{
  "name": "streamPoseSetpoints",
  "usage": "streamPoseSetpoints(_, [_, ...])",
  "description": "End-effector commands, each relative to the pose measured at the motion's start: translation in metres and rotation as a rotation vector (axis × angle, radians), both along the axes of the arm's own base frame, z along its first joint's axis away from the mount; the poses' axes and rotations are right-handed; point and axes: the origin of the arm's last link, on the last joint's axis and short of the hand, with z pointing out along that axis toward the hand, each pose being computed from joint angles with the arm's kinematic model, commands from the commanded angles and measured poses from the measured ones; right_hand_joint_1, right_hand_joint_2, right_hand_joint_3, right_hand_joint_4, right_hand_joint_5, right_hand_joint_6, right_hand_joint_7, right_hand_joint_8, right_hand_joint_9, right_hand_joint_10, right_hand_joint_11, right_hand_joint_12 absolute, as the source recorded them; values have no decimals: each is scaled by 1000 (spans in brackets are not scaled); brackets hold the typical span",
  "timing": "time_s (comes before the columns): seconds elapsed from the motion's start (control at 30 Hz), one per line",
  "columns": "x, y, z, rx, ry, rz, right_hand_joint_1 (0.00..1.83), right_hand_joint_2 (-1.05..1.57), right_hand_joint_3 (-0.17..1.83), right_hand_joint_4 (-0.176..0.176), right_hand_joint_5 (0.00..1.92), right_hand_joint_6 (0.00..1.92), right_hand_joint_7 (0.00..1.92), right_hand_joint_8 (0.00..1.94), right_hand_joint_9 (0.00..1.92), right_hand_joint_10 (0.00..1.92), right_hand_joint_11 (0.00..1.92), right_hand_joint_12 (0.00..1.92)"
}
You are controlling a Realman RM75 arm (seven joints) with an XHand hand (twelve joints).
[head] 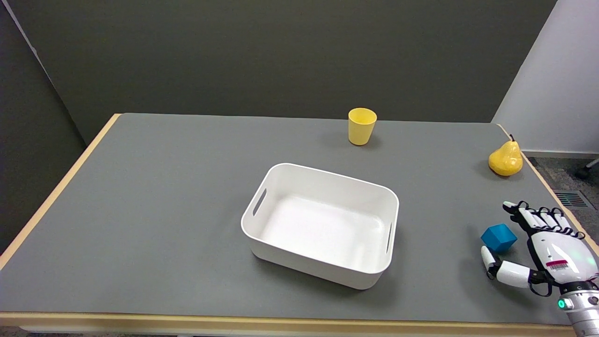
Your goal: Pick up the cube.
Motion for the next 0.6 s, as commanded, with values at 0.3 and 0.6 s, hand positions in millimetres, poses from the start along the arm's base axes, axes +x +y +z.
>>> streamPoseSetpoints(0.3, [-7, -12, -3, -4, -10, 8, 525, 658, 851, 26, 196, 362, 446, 1202, 401, 918, -1, 875])
streamPoseSetpoints(0.6, [-8, -17, -4, 1, -11, 14, 760, 742, 932, -3, 255, 439, 181, 1864, 469, 1493, -1, 942])
